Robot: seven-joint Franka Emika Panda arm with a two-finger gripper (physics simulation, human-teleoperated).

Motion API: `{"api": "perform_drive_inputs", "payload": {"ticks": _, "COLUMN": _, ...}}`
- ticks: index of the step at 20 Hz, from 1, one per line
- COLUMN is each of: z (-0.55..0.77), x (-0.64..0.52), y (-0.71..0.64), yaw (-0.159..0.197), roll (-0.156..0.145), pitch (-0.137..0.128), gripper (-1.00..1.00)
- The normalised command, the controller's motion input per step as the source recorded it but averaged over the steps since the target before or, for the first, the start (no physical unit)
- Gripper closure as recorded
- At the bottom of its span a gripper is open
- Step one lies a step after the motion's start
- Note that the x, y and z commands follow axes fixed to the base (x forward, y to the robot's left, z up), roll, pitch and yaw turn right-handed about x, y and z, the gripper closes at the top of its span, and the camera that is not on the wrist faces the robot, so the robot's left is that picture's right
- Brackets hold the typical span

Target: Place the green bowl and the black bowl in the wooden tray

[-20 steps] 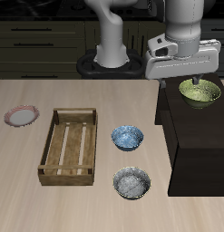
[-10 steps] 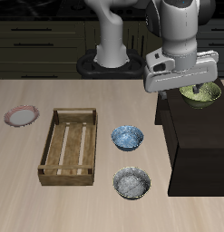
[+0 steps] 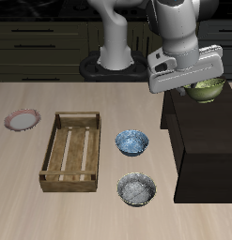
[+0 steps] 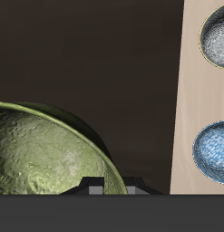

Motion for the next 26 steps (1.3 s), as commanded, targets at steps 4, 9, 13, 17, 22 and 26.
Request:
{"api": "perform_drive_inputs", "payload": {"ticks": 4, "z": -0.01, "x": 0.0, "y": 0.07, "yaw": 0.005, "roll": 0.032, "pitch": -0.004, "gripper": 1.0}}
{"api": "perform_drive_inputs", "payload": {"ticks": 9, "z": 0.14, "x": -0.08, "y": -0.14, "yaw": -0.001, "roll": 0.013, "pitch": -0.022, "gripper": 1.0}}
{"api": "perform_drive_inputs", "payload": {"ticks": 13, "z": 0.21, "x": -0.1, "y": -0.56, "yaw": -0.015, "roll": -0.052, "pitch": -0.04, "gripper": 1.0}}
{"api": "perform_drive_inputs", "payload": {"ticks": 17, "z": 0.07, "x": -0.11, "y": -0.53, "yaw": 0.005, "roll": -0.052, "pitch": -0.015, "gripper": 1.0}}
{"api": "perform_drive_inputs", "payload": {"ticks": 22, "z": 0.04, "x": -0.03, "y": -0.97, "yaw": -0.014, "roll": -0.121, "pitch": -0.016, "gripper": 1.0}}
{"api": "perform_drive_inputs", "payload": {"ticks": 26, "z": 0.11, "x": -0.06, "y": -0.92, "yaw": -0.034, "roll": -0.138, "pitch": -0.022, "gripper": 1.0}}
